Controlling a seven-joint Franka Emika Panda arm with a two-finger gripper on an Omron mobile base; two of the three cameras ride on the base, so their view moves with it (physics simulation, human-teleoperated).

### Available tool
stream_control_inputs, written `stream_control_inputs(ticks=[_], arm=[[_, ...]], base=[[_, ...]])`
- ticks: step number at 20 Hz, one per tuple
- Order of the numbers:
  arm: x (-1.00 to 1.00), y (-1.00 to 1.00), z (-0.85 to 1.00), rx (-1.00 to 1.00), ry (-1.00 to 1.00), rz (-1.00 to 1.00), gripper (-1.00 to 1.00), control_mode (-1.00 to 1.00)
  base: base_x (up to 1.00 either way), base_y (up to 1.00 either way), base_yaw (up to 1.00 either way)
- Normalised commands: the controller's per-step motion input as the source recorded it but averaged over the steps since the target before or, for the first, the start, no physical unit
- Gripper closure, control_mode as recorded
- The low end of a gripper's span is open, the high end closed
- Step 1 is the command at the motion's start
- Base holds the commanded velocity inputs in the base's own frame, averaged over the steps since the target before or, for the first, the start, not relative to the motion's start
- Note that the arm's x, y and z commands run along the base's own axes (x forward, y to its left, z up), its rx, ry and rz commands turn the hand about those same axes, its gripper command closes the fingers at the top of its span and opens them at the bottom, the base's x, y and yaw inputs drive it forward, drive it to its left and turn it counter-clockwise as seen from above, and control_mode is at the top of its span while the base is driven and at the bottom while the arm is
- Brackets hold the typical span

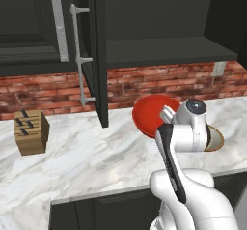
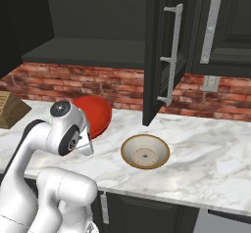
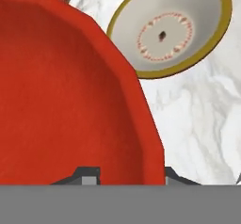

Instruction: Open the cabinet. Pick the bowls from the counter and place them in the cabinet. Then close the cabinet.

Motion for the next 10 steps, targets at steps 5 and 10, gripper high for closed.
stream_control_inputs(ticks=[5,10], arm=[[-0.70,0.01,1.00,0.02,0.00,-0.04,1.00,-1.00],[-0.44,0.00,0.94,0.03,0.00,0.00,1.00,-1.00]], base=[[0.00,0.00,0.00],[0.00,0.00,0.00]])
